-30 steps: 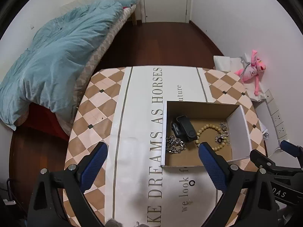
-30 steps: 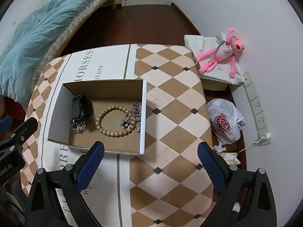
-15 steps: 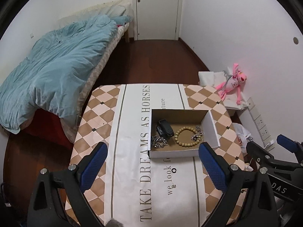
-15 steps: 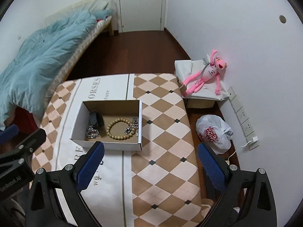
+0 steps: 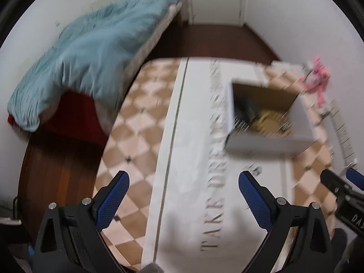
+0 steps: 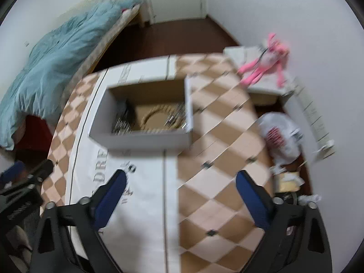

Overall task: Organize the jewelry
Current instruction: 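Lift both grippers away from the box toward the remaining small jewelry, then grasp a small gold earring with the left gripper while the right gripper grasps a black ring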

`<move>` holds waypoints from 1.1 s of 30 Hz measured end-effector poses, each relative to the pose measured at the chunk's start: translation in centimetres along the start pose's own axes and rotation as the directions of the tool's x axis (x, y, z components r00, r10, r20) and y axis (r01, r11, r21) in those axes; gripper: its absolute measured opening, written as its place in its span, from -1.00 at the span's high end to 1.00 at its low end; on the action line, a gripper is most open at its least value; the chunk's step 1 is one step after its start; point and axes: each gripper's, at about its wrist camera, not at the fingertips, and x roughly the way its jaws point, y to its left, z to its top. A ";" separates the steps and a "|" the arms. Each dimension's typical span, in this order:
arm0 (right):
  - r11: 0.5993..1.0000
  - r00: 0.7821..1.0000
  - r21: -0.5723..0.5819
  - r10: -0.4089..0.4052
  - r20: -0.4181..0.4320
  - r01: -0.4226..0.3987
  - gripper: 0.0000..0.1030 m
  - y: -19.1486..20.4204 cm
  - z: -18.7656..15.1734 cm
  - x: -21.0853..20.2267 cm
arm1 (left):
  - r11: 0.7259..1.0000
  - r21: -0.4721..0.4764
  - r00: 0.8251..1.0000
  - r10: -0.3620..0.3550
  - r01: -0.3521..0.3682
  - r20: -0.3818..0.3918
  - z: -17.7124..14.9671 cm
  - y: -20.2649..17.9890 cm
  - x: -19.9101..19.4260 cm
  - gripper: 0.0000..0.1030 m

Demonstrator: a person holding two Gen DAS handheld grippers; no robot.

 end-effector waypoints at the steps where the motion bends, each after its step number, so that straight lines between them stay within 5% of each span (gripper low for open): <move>1: 1.000 1.000 0.000 0.007 -0.019 -0.007 -0.43 0.2 -0.3 1.0 | 1.000 -0.002 1.000 0.004 -0.005 -0.023 -0.5 0.1 0.9 -0.90; 9: 0.998 0.996 0.059 -0.024 -0.090 0.030 0.12 -2.1 -2.8 5.8 | 0.994 0.016 0.989 -0.102 0.104 -0.105 -3.1 -3.3 4.0 -0.90; 13: 0.994 0.995 0.097 -0.045 -0.089 0.053 0.15 -4.2 -3.4 6.0 | 0.987 0.047 0.982 -0.149 0.155 -0.120 -3.3 -6.0 4.8 -0.89; 15: 0.991 0.995 0.116 -0.051 -0.089 0.061 0.15 -5.3 -3.3 5.9 | 0.982 0.075 0.979 -0.164 0.174 -0.119 -3.3 -7.4 5.2 -0.76; 18: 0.988 0.994 0.135 -0.062 -0.086 0.074 0.15 -6.4 -3.2 5.6 | 0.975 0.117 0.976 -0.173 0.189 -0.133 -3.6 -9.2 5.9 -0.33; 23: 0.985 0.995 0.156 -0.057 -0.079 0.069 0.14 -7.2 -3.0 5.0 | 0.965 0.173 0.976 -0.176 0.196 -0.125 -4.1 -10.7 6.4 0.81; 27: 0.987 0.997 0.158 -0.014 -0.070 0.025 0.14 -6.5 -2.4 4.5 | 0.964 0.158 0.974 -0.195 0.212 -0.115 -3.8 -9.3 6.0 0.88; 33: 0.989 0.989 0.085 0.126 -0.076 -0.119 0.14 -1.4 -1.2 5.4 | 0.986 0.085 0.987 -0.137 0.144 -0.081 -3.3 -3.7 5.6 0.88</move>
